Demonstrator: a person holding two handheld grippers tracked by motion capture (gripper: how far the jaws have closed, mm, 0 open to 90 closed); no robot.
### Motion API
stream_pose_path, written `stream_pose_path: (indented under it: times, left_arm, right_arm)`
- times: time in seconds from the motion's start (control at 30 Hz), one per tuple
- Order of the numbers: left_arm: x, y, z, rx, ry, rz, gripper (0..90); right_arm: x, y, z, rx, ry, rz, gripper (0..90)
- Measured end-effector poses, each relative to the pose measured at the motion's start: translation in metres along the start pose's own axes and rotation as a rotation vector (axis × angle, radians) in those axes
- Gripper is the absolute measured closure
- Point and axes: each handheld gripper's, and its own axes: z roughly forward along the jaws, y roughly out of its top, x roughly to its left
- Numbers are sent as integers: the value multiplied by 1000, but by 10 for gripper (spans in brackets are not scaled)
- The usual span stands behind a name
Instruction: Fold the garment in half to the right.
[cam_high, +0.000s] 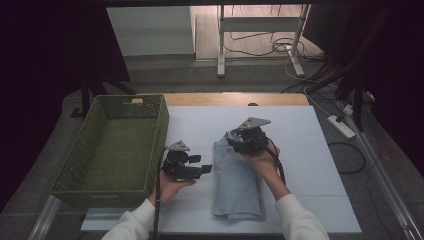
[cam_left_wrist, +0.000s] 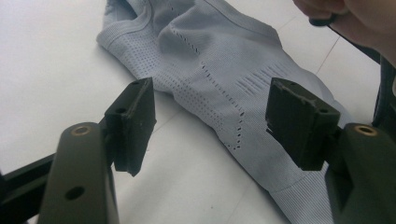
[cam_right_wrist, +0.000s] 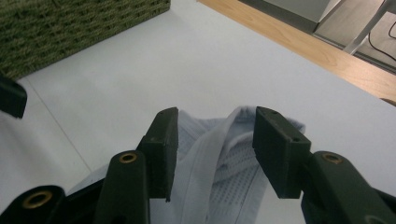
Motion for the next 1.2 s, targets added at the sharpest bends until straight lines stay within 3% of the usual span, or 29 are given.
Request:
stream_pose_path:
  times: [0.3,0.7,0.9,1.03,1.2]
  left_arm:
    - [2,0,0,2,6,1,340]
    - [1,-1,2,5,6,5,338]
    - [1,-2,3,7,3,3,338]
    - [2,-2,3,6,2,0,337]
    - [4,-3,2,4,2,-6,336]
  right_arm:
    - [-17,0,5,-4,-6,36,507]
    - [-5,6,17,-12,4,-5,511]
    - [-8,-1,31,43,15,10,540]
    - [-12,-7,37,112,5,30,642]
    - [-19,-11,33,146,2,77,748]
